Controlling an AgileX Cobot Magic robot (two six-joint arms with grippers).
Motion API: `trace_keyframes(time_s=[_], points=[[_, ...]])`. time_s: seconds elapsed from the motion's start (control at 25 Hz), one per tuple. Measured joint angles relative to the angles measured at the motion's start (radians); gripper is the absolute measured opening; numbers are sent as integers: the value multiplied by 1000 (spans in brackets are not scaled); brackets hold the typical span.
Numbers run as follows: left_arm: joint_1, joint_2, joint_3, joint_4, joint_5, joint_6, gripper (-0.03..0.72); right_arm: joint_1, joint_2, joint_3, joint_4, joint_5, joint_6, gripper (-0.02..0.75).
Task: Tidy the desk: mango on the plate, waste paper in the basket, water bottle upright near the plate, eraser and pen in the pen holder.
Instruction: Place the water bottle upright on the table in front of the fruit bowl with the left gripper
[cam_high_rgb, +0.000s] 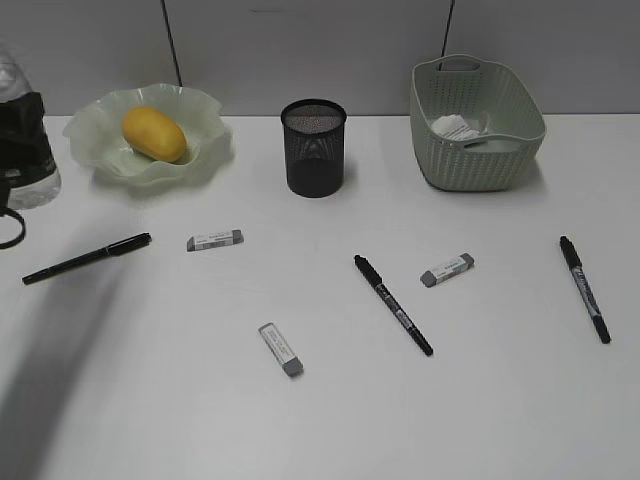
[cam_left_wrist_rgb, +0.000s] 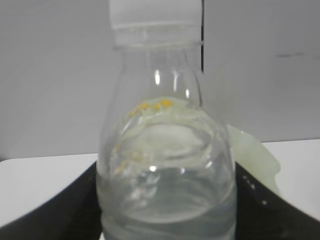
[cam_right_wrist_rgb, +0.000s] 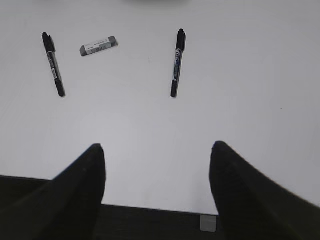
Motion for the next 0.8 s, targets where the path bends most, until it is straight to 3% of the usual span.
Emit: trace_keyframes(time_s=[0.24, 0.8], points=[[1, 191, -35, -38, -131, -23, 502, 0, 0, 0, 0, 0, 0, 517], [23, 489, -220, -78, -202, -65, 502, 0, 0, 0, 0, 0, 0, 517]])
